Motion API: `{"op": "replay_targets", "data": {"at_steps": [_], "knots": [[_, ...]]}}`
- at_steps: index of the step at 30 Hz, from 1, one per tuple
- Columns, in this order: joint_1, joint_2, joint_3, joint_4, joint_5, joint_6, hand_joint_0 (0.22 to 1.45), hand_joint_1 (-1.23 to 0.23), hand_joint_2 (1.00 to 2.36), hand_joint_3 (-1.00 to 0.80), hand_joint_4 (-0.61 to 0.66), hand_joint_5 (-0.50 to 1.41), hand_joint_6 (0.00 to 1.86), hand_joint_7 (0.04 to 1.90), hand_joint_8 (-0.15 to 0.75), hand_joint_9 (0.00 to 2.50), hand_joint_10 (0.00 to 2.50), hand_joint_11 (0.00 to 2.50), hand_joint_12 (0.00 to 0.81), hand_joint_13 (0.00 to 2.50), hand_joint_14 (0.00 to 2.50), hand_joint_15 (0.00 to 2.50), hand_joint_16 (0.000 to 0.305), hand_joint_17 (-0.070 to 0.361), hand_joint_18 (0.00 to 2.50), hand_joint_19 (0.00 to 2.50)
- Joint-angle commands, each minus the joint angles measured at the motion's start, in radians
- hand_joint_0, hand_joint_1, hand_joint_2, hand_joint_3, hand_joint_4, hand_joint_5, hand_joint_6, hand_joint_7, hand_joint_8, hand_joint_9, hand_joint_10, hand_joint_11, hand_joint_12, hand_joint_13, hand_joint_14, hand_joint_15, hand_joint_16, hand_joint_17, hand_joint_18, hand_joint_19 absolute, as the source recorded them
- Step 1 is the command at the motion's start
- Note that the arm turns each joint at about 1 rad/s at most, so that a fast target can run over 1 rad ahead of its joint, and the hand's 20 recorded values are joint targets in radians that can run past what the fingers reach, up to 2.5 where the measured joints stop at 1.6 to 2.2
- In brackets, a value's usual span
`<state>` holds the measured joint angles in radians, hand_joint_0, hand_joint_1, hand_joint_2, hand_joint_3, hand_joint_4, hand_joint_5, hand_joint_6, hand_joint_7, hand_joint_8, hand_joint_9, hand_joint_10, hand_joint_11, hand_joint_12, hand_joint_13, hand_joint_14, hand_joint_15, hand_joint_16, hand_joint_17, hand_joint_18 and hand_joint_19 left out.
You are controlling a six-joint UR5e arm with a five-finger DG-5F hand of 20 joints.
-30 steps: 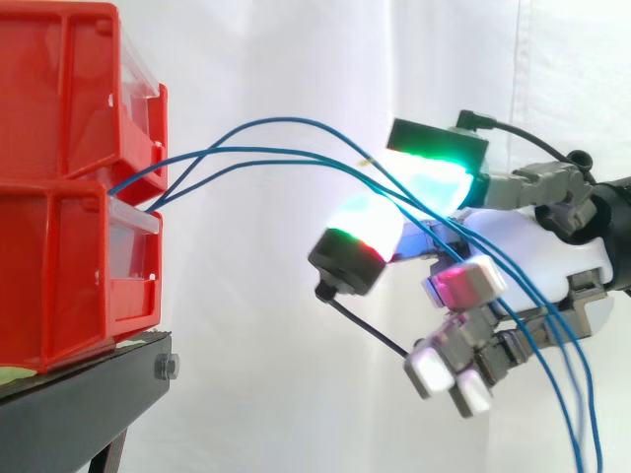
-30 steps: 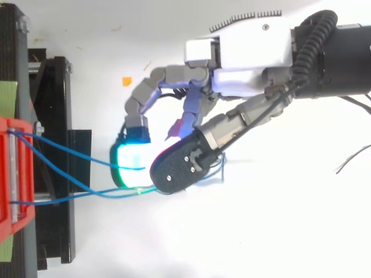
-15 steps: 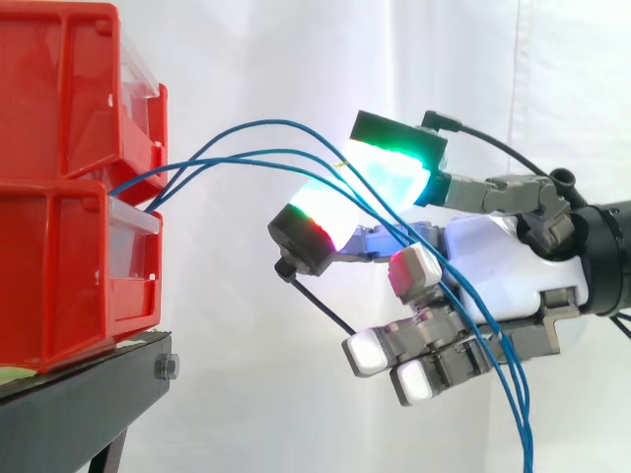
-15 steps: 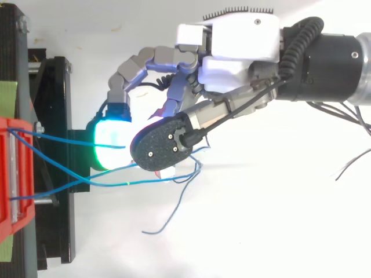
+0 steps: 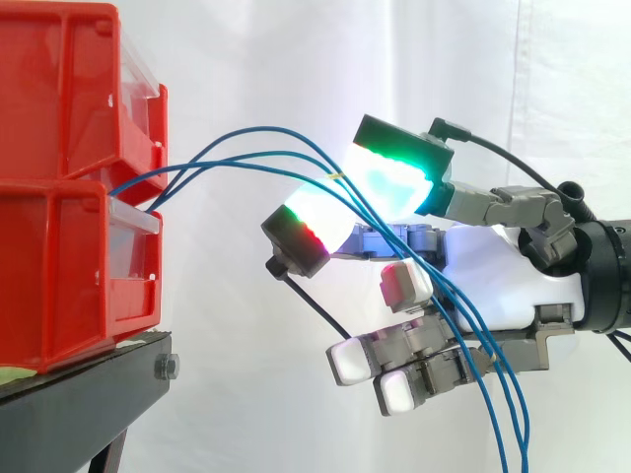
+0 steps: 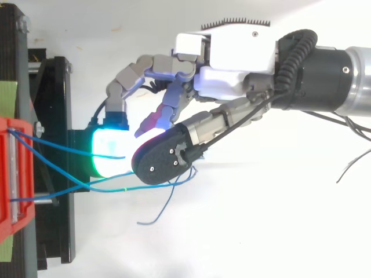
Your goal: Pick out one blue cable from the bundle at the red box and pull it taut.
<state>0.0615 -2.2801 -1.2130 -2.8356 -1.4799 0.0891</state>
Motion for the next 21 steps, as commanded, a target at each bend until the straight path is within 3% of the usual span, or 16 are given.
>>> {"op": "replay_targets", "data": {"at_steps": [1,7,12,17,21], "knots": [[0.001,0.001,0.001,0.005,0.000,-0.058,0.60,-0.77,1.01,-0.19,-0.14,0.01,0.85,0.85,0.202,1.31,0.02,0.43,0.334,0.88,0.01,0.30,0.044,0.099,0.83,0.45],[0.003,-0.001,0.000,-0.001,0.003,-0.109,0.60,-0.78,1.01,-0.19,-0.14,0.01,0.85,0.86,0.202,1.32,0.02,0.43,0.334,0.88,0.01,0.30,0.044,0.099,0.83,0.45],[0.004,0.005,0.000,-0.050,0.000,-0.144,0.60,-0.78,1.01,-0.19,-0.14,0.01,0.85,0.86,0.209,1.34,0.02,0.44,0.336,0.88,0.01,0.30,0.044,0.099,0.83,0.45],[0.004,0.054,0.000,-0.111,-0.002,-0.166,0.60,-0.78,1.01,-0.19,-0.13,0.01,0.85,0.86,0.209,1.34,0.02,0.43,0.335,0.89,0.01,0.29,0.044,0.099,0.83,0.46],[0.006,0.117,-0.031,-0.153,0.003,-0.172,0.60,-0.78,1.01,-0.19,-0.14,0.01,0.85,0.86,0.205,1.35,0.02,0.44,0.335,0.89,0.01,0.30,0.044,0.099,0.83,0.46]]}}
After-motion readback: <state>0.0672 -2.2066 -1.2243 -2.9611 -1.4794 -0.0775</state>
